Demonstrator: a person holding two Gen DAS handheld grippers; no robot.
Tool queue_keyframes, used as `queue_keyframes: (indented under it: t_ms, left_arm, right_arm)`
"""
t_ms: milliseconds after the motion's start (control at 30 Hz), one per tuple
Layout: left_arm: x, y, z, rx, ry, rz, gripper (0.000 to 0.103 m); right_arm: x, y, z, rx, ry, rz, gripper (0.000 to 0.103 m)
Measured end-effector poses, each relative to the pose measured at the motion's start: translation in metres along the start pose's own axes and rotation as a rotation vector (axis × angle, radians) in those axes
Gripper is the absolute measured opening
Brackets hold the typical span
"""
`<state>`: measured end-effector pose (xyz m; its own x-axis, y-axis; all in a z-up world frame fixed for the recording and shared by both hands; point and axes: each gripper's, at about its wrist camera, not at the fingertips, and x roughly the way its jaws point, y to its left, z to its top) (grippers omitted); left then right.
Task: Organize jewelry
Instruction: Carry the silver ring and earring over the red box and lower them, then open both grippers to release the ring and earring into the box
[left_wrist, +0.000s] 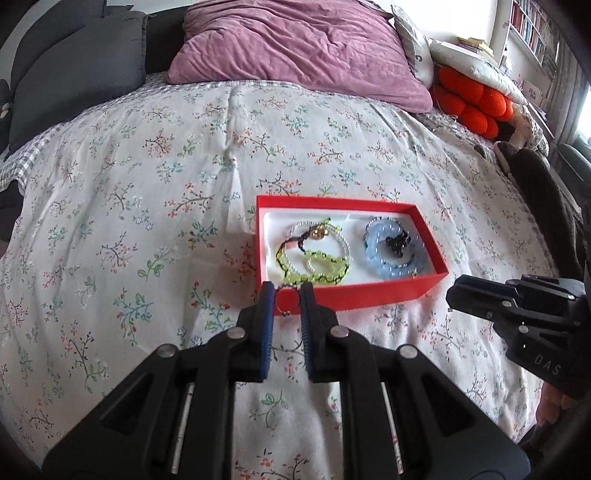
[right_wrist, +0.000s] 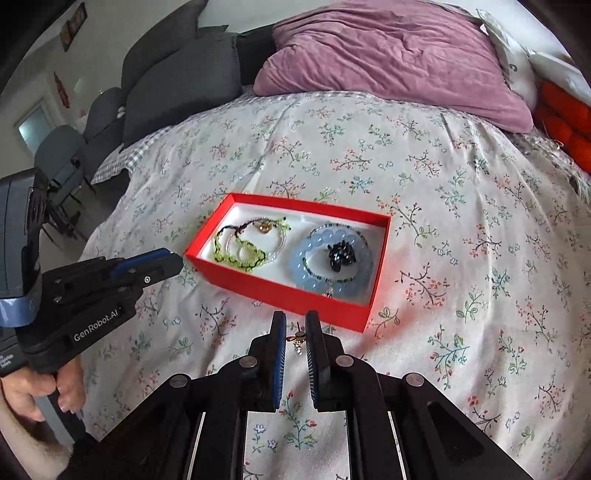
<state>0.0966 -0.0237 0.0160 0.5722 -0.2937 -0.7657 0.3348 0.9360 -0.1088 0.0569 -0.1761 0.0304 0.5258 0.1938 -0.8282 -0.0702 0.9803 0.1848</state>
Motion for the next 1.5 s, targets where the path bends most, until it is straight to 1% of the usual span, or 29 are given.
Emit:
queue_keyframes:
  t_ms: [133,233,400,533,733,900,967,1067,1167,1233,1267,1367,1433,1467,1500]
  left_arm:
    - [0.008,-0.005,0.012,-0.048,-0.016,-0.008,0.015]
    - [0.015,-0.014,0.017,-0.043,-0.029,0.010,0.015]
    - [0.033,-0.024,0.020,-0.049,-0.021,0.023,0.015]
    - [0.045,-0.026,0.021,-0.070,-0.003,0.029,0.015]
    - [0.052,-0.028,0.021,-0.061,-0.002,0.034,0.015]
    - [0.050,-0.031,0.022,-0.045,-0.007,0.034,0.017]
    - [0.049,-0.032,0.021,-0.036,-0.008,0.037,0.019]
    - [0.046,-0.033,0.021,-0.030,-0.008,0.043,0.026]
    - [0.040,-0.035,0.020,-0.014,-0.014,0.047,0.038]
    - [0.034,-0.038,0.019,0.007,-0.028,0.057,0.049]
    - [0.031,-0.039,0.018,0.015,-0.034,0.065,0.051]
    - [0.025,-0.041,0.014,0.026,-0.026,0.073,0.056]
    - [0.021,-0.043,0.011,0.034,-0.020,0.083,0.065]
    - [0.019,-0.044,0.009,0.039,-0.017,0.086,0.068]
    - [0.017,-0.045,0.008,0.043,-0.015,0.089,0.074]
  right_arm:
    - [0.000,-0.012,0.015,0.072,-0.024,0.020,0.011]
    - [0.004,-0.023,0.024,0.129,-0.035,0.029,0.011]
    - [0.020,-0.039,0.033,0.218,-0.025,0.047,0.011]
    - [0.034,-0.041,0.035,0.243,-0.003,0.054,0.011]
    - [0.049,-0.041,0.035,0.245,0.023,0.050,0.011]
    - [0.053,-0.044,0.036,0.272,0.045,0.084,0.015]
    - [0.053,-0.045,0.036,0.277,0.051,0.084,0.015]
    - [0.050,-0.045,0.036,0.272,0.051,0.075,0.016]
    - [0.043,-0.045,0.036,0.268,0.047,0.079,0.017]
    - [0.037,-0.043,0.037,0.255,0.039,0.078,0.019]
    - [0.034,-0.043,0.036,0.249,0.035,0.076,0.020]
    - [0.026,-0.044,0.033,0.245,0.029,0.063,0.025]
    - [0.019,-0.046,0.031,0.245,0.026,0.056,0.032]
    - [0.016,-0.046,0.029,0.245,0.025,0.054,0.035]
    - [0.014,-0.047,0.028,0.245,0.024,0.051,0.046]
